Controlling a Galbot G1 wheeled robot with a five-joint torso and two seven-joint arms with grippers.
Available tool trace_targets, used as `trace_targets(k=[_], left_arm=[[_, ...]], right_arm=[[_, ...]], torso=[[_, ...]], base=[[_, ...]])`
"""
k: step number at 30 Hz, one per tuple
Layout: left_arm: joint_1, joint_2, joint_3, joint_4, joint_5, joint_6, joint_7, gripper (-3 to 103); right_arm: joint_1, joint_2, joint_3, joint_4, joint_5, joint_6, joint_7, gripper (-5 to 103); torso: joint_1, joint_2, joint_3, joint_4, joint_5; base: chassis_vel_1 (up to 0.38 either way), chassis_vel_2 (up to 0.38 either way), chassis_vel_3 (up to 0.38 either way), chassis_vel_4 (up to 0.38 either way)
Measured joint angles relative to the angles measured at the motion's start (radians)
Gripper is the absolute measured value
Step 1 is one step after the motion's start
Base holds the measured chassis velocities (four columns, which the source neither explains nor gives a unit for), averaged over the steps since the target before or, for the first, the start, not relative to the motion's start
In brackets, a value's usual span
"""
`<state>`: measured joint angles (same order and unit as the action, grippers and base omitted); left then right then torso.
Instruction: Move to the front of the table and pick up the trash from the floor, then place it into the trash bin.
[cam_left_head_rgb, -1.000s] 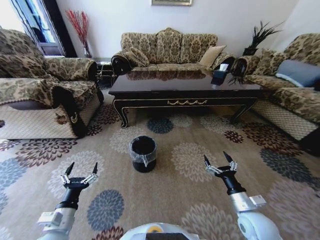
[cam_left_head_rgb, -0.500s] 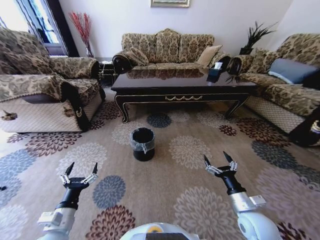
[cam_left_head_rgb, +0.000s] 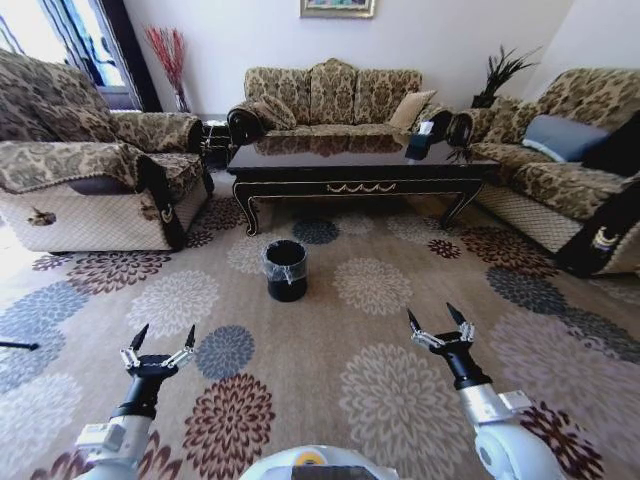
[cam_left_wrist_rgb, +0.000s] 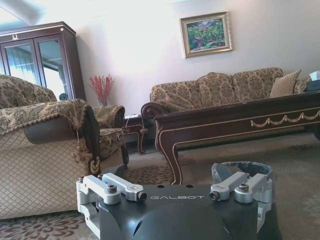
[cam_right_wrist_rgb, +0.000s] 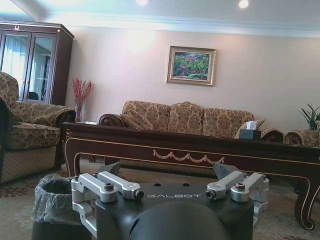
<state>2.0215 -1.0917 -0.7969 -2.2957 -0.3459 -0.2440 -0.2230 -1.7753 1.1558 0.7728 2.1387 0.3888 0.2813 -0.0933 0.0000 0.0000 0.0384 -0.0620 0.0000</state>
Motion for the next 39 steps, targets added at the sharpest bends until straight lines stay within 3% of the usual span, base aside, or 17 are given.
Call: trace_targets(k=[39], left_arm=[[0.000,0.000,0.000,0.000,0.000,0.000,0.000,100]], right_arm=[[0.000,0.000,0.000,0.000,0.000,0.000,0.000,100]], torso=[[0.000,0.000,0.000,0.0000,-0.0002]], base=[[0.174,-0.177,-0.178,0.178]])
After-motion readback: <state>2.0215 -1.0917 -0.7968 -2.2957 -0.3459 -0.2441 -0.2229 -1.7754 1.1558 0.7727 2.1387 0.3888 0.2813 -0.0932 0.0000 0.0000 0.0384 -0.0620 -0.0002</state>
